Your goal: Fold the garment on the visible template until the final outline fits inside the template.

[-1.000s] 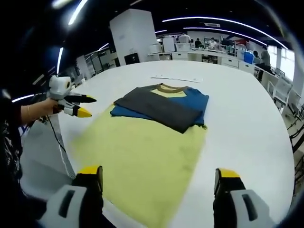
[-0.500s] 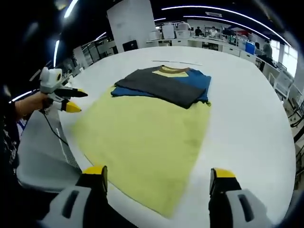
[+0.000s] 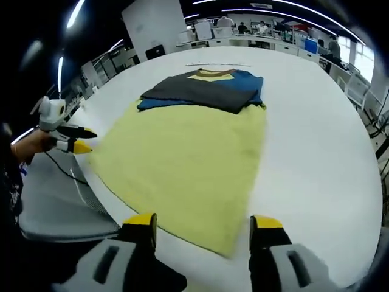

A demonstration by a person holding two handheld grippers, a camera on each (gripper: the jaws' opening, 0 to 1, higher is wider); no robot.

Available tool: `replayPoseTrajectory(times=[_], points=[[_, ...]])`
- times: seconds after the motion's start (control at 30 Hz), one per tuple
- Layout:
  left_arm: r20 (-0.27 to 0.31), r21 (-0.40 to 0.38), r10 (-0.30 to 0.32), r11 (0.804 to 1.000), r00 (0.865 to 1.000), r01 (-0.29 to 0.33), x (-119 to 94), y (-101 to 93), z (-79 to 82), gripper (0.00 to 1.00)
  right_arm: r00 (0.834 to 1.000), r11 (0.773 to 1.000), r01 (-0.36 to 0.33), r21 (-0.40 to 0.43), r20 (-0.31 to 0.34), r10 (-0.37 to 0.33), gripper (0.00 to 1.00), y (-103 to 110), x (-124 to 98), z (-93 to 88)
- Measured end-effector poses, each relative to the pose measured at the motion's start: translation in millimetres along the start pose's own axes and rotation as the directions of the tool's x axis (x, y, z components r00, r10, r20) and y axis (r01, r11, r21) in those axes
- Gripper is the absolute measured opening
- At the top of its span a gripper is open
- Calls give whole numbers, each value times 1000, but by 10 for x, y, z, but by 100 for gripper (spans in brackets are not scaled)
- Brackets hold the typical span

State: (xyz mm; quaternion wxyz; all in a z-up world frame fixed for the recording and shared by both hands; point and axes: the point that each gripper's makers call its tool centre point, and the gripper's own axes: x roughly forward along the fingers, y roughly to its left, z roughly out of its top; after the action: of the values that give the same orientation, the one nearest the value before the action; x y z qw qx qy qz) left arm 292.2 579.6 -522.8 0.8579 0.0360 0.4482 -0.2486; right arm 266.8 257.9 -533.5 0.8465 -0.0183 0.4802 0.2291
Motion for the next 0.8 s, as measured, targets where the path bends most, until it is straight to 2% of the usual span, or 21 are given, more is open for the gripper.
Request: replayPoseTrajectory(times=[0.07, 0.2, 0.33, 0.57, 0.67, 0.8], points=[[-10, -12, 23, 1000, 1000, -23, -19, 39, -35, 45, 1000, 1000, 11, 5, 3, -11, 56, -4, -8, -30], [-25, -25, 31, 999, 999, -31, -36, 28, -111, 41, 1000, 999, 29, 13, 3, -29, 45, 9, -20, -94], [-40, -16, 49, 999, 998, -50, -33, 45, -191, 36, 998, 998, 66, 17, 6, -66, 37, -42, -38, -120], [-38, -38, 44, 998, 998, -46, -26, 21, -236, 27, 994, 993, 109, 50, 20, -110, 20, -142, -78, -136], [-51, -68, 49, 996, 997, -52, -13, 28, -270, 20, 991, 990, 128, 65, 26, -130, 14, -189, -93, -142], [-52, -81, 54, 995, 997, -58, -6, 23, -283, 15, 992, 988, 120, 101, 35, -124, 12, -202, -92, -155]])
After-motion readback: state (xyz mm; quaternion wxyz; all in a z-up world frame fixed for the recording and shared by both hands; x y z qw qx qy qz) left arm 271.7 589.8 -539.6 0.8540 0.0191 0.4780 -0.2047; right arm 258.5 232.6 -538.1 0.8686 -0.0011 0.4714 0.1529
